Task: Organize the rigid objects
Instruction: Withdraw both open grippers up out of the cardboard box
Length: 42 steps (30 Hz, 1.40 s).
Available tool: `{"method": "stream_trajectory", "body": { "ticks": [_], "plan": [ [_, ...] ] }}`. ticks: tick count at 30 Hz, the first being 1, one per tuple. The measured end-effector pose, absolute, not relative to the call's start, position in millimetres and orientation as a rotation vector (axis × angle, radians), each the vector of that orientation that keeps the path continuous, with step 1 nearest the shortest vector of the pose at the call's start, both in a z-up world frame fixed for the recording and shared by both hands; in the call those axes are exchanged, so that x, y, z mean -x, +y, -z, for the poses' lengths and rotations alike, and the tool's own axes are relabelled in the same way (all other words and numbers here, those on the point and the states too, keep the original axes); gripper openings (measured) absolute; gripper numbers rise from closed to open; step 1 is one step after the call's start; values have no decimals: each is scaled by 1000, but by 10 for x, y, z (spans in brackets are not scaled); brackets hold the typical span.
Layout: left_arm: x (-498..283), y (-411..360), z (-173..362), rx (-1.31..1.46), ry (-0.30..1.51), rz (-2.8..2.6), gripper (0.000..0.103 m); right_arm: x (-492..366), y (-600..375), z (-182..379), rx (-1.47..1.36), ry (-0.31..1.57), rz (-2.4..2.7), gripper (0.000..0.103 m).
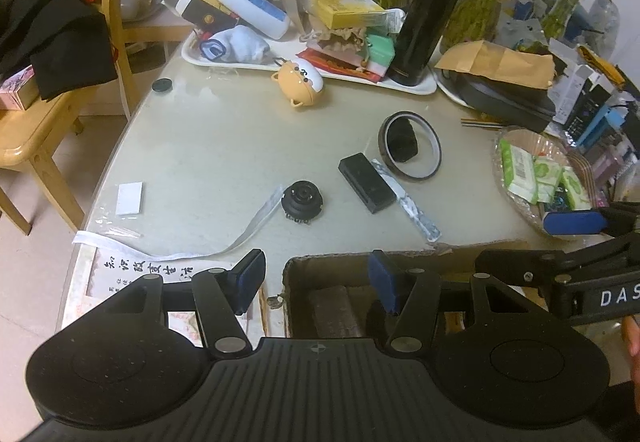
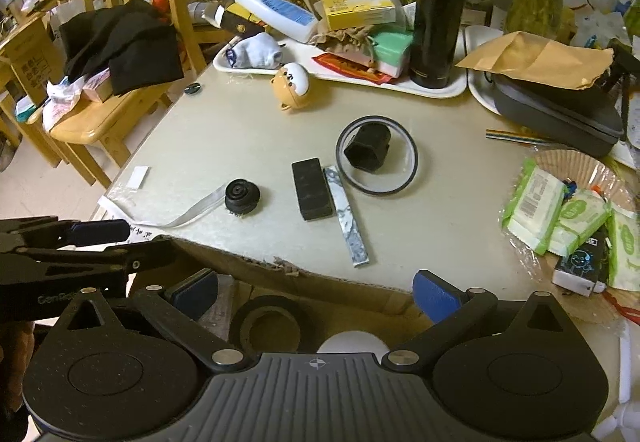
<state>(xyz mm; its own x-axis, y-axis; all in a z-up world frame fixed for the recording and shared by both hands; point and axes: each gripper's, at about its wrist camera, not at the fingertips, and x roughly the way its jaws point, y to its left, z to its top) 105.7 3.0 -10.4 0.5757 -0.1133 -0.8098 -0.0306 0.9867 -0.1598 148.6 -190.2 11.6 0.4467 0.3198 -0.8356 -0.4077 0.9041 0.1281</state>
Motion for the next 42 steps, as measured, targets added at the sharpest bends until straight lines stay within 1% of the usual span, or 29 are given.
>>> {"method": "stream_trajectory", "body": {
  "ticks": [23, 27, 32, 38, 42],
  "plan": [
    [-1139, 72, 71, 139, 937, 80, 56, -1631, -1995, -67, 124, 1027, -358, 103],
    [-1203, 41, 126, 135, 928, 93, 56, -1657, -1991, -70, 128, 1026, -352, 103],
    [-1279, -10, 248, 141, 967, 110, 56, -1676, -1993, -85, 125, 1026, -360, 103],
    [-1296, -45, 272, 95, 955, 136, 56, -1758, -2048, -96, 94, 1034, -340, 103],
    [-1370, -3, 251, 110, 952, 135, 56, -1838, -2107, -85, 71, 1045, -303, 103]
  ]
}}
